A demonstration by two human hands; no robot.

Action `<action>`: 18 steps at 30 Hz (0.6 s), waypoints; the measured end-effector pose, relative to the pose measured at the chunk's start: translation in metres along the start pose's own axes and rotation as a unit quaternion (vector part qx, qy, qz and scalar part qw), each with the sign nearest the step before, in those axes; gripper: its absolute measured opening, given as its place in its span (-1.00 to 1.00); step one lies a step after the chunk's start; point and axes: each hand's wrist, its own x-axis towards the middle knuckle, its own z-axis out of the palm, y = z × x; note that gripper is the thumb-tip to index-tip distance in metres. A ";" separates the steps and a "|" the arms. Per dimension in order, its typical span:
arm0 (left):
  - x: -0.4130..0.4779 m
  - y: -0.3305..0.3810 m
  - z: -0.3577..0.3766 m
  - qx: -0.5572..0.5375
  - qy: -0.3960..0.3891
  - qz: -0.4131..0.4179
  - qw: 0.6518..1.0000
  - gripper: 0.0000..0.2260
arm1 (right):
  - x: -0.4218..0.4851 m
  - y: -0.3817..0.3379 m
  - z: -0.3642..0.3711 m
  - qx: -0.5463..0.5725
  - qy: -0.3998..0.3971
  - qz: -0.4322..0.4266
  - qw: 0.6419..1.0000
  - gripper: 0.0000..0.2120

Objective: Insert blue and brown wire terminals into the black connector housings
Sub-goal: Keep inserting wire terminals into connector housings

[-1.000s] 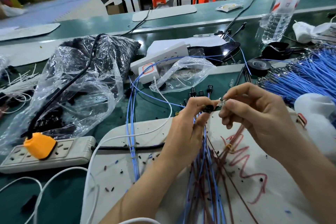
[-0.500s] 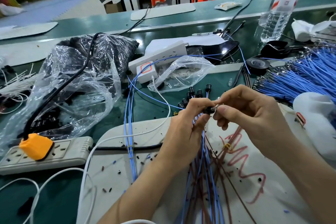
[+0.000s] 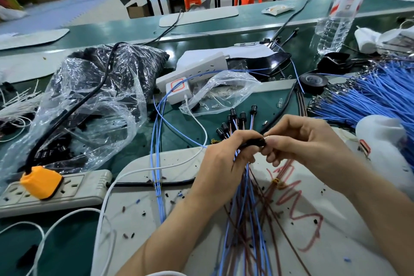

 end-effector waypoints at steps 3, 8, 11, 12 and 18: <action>-0.001 -0.001 0.000 -0.011 -0.012 -0.007 1.000 -0.85 | 0.000 -0.001 -0.004 -0.006 -0.029 0.049 0.998 -0.81; 0.000 -0.001 -0.001 -0.043 0.006 -0.035 0.998 -0.85 | -0.002 0.000 0.001 -0.085 -0.105 0.090 0.987 -0.82; 0.001 0.000 -0.002 -0.060 0.003 -0.037 0.997 -0.85 | -0.002 0.001 0.002 -0.062 -0.078 0.075 0.992 -0.92; 0.001 0.001 -0.002 -0.056 0.006 -0.035 0.998 -0.85 | -0.002 0.001 0.001 -0.050 -0.064 0.074 0.994 -0.93; 0.000 0.000 0.000 -0.081 0.011 -0.066 0.995 -0.86 | 0.000 0.000 0.005 0.038 0.017 0.042 0.998 -0.77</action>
